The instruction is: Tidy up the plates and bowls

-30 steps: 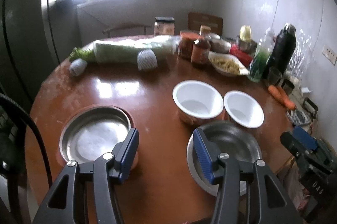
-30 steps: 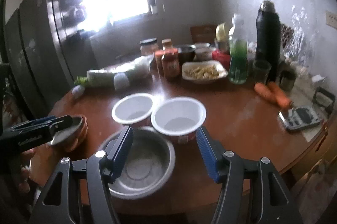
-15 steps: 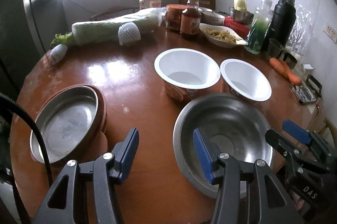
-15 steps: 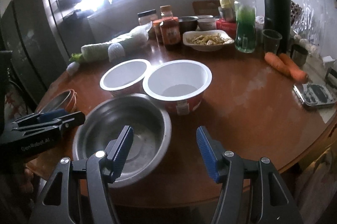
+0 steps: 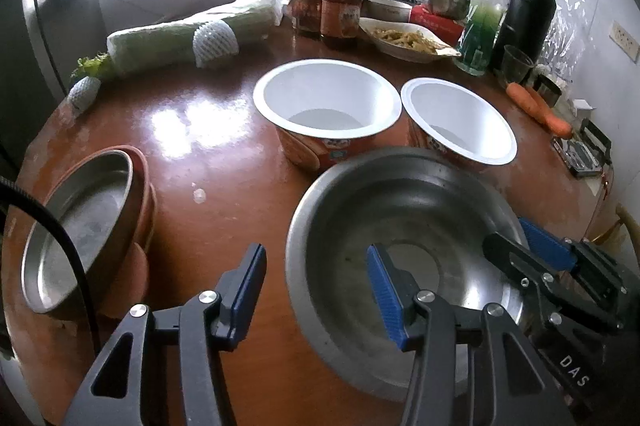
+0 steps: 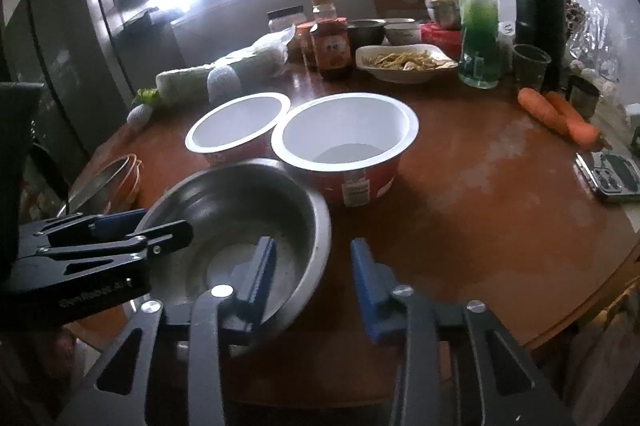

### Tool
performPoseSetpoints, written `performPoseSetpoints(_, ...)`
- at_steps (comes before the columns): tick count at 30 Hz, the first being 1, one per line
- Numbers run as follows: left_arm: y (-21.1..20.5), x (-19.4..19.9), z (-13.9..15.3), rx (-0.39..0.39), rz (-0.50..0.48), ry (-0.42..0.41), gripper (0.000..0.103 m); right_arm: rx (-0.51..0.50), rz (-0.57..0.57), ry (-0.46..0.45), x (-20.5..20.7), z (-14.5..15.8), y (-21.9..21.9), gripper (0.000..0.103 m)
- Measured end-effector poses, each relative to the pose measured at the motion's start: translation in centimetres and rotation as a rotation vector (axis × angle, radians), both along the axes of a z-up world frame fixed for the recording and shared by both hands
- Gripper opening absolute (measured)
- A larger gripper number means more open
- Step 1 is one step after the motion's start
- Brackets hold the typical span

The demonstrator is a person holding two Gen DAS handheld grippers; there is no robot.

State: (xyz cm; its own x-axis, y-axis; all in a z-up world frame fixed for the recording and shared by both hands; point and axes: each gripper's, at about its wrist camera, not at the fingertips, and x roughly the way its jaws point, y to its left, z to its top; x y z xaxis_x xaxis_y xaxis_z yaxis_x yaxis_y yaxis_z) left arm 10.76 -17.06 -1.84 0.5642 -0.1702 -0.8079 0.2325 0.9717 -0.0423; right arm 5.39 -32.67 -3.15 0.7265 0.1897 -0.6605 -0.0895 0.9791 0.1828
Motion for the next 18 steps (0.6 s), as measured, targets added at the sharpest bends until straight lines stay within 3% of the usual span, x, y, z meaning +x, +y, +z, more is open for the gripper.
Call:
performPoseSetpoints(5,-0.3,0.3,-0.7,-0.011,-0.019,0.023,0.038,-0.001,0.014,0.007,0.2,-0.3,0.3,0.027)
performPoseSetpoints(18,1.4,-1.2,-0.7,-0.004,0.005,0.021,0.035,-0.044,0.058,0.003,-0.4,0.0,2.1,0.025)
